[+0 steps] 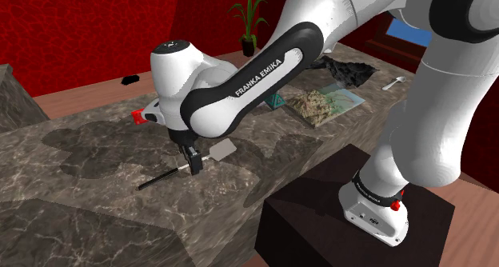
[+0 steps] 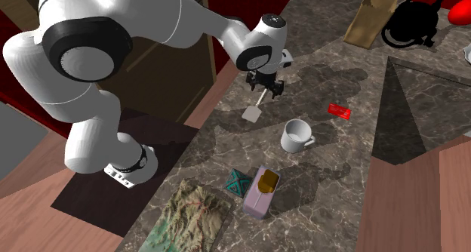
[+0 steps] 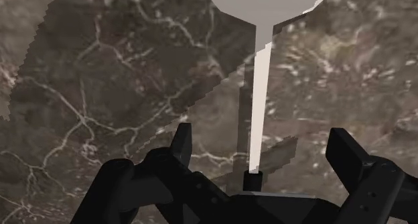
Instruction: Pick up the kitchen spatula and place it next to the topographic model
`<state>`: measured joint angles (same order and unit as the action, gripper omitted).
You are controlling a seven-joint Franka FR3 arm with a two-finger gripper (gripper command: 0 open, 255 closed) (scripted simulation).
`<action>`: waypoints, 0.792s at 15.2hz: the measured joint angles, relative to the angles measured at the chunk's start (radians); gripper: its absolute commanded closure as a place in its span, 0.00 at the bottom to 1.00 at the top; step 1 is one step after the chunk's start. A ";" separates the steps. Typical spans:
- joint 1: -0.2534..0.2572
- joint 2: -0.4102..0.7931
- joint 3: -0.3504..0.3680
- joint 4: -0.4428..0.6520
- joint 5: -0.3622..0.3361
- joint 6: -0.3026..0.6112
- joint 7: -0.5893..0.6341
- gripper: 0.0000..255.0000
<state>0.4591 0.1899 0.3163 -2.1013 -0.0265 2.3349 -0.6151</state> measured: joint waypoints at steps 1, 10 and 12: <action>0.000 0.000 0.000 0.000 0.000 0.000 0.000 0.00; 0.000 0.000 0.000 0.000 0.000 0.000 0.000 1.00; 0.000 0.000 0.000 0.000 0.000 0.000 0.000 1.00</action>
<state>0.4591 0.1903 0.3163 -2.1012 -0.0267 2.3352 -0.6150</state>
